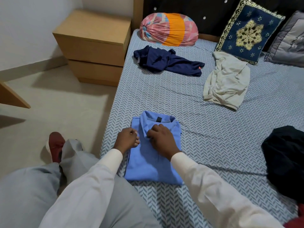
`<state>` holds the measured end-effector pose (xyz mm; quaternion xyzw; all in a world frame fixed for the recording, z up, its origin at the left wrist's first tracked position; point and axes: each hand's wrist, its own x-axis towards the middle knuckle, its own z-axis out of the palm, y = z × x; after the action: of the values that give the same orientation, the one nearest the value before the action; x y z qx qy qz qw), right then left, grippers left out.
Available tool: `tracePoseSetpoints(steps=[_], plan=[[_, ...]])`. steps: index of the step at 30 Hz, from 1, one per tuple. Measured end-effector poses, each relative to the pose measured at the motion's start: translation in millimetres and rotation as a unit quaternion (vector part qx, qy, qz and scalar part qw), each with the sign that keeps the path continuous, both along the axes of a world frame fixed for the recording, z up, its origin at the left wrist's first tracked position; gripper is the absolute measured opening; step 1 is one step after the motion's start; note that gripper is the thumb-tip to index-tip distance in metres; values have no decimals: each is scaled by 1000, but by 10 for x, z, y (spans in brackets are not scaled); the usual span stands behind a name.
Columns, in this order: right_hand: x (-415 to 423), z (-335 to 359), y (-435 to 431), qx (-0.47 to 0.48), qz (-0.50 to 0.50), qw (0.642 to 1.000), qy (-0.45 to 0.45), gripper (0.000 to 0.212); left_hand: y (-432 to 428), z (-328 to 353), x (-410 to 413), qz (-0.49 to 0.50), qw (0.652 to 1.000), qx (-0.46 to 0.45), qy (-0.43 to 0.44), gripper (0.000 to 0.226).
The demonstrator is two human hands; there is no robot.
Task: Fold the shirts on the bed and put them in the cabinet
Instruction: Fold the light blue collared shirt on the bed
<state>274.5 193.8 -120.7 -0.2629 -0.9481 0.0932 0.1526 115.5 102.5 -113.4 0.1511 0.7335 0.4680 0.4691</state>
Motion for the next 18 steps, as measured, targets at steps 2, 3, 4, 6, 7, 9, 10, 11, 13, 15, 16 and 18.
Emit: tracePoseSetpoints(steps=[2, 3, 4, 6, 7, 9, 10, 11, 13, 15, 16, 18], plan=[[62, -69, -60, -2, 0, 1000, -22, 17, 65, 26, -50, -25, 997, -13, 71, 30], [84, -54, -76, -47, -22, 998, -21, 23, 100, 64, -76, -49, 988, -25, 143, 28], [81, -25, -69, -106, -54, 993, -8, 26, 130, 150, -95, -79, 970, -47, 227, 23], [23, 57, -35, -202, -124, 971, 32, 25, 247, 301, -109, -109, 927, -61, 354, 18], [-14, 80, -6, -227, -155, 961, 41, 22, 328, 351, -115, -117, 916, -49, 380, 18], [-100, 126, 40, -266, -198, 943, 11, 16, 509, 413, -111, -152, 896, -44, 416, 23], [-134, 143, 44, -274, -202, 940, -13, 15, 592, 419, -103, -171, 886, -49, 427, 27], [-164, 143, 39, -272, -199, 941, -30, 17, 671, 415, -86, -185, 880, -53, 433, 31], [-194, 162, 8, -256, -207, 944, -20, 15, 785, 404, -57, -198, 882, -85, 419, 37], [-175, 176, -25, -227, -212, 950, -10, 12, 857, 382, -67, -198, 884, -124, 405, 36], [-169, 182, -40, -217, -209, 953, -31, 15, 874, 357, -83, -198, 881, -133, 409, 33], [-151, 194, -51, -245, -209, 945, -68, 22, 876, 316, -101, -196, 874, -142, 422, 28]])
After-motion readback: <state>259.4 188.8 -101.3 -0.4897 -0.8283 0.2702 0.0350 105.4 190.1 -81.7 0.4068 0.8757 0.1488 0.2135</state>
